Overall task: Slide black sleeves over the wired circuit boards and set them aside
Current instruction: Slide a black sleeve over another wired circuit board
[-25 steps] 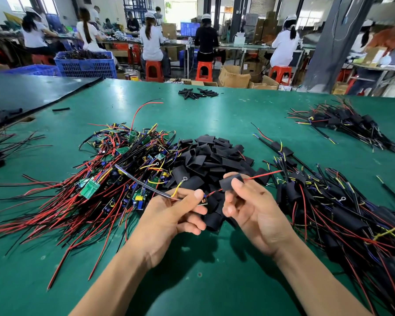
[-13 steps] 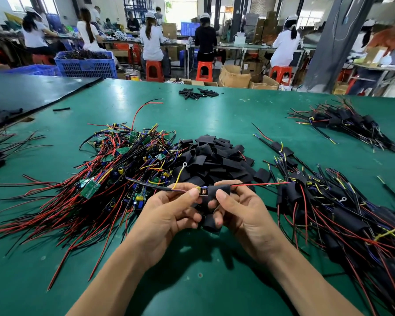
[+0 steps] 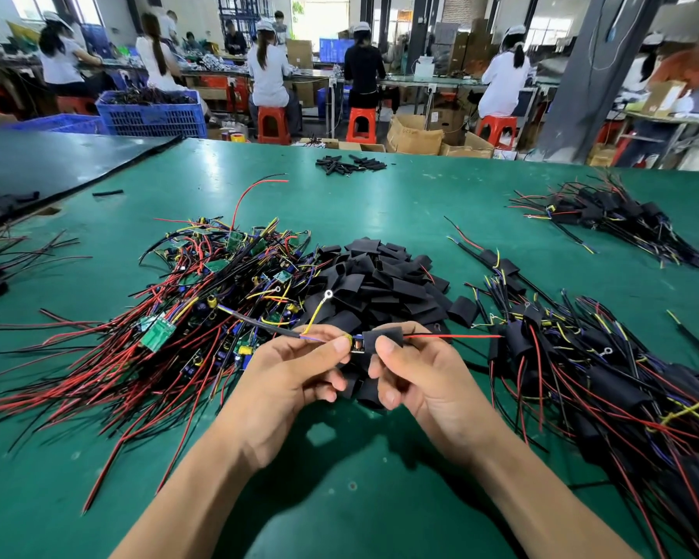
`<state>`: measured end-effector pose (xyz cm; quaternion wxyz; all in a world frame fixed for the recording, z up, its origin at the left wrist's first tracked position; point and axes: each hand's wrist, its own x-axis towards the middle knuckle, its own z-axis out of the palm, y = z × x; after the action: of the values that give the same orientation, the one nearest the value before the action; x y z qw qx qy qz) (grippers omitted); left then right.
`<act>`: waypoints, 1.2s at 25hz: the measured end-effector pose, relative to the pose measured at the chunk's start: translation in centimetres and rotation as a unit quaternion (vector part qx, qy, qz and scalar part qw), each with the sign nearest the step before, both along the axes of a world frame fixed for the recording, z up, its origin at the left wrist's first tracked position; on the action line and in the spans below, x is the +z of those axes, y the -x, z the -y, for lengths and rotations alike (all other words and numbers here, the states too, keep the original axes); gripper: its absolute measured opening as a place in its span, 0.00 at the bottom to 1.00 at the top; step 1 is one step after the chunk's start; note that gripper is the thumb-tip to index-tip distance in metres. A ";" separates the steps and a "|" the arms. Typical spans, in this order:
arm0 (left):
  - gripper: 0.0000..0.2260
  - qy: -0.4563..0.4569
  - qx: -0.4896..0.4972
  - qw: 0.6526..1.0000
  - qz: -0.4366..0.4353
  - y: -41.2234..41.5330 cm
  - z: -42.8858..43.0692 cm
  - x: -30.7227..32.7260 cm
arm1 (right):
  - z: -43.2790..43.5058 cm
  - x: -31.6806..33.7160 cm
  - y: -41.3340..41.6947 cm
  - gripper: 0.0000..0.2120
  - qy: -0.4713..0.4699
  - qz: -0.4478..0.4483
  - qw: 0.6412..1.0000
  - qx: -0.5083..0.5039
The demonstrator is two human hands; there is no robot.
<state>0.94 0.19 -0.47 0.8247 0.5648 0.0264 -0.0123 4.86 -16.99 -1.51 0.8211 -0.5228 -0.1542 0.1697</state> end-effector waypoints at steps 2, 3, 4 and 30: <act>0.07 -0.008 -0.003 1.000 0.005 0.0 0.0 0.0 | 0.2 0.0 -0.2 0.06 0.020 0.015 1.000 -0.008; 0.07 -0.007 -0.004 1.000 0.007 0.1 -0.1 -0.1 | 0.2 0.0 -0.2 0.07 0.025 0.022 0.999 -0.010; 0.07 -0.006 -0.004 1.000 0.008 0.1 -0.1 0.0 | 0.2 0.0 -0.2 0.07 0.030 0.028 0.999 -0.012; 0.08 0.026 -0.022 0.999 -0.031 0.1 0.2 0.0 | -0.5 -0.1 0.4 0.22 0.085 0.039 0.995 0.031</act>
<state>0.87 0.03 -0.45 0.8373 0.5432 0.0389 -0.0486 4.48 -16.46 -1.57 0.7613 -0.5918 -0.1876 0.1872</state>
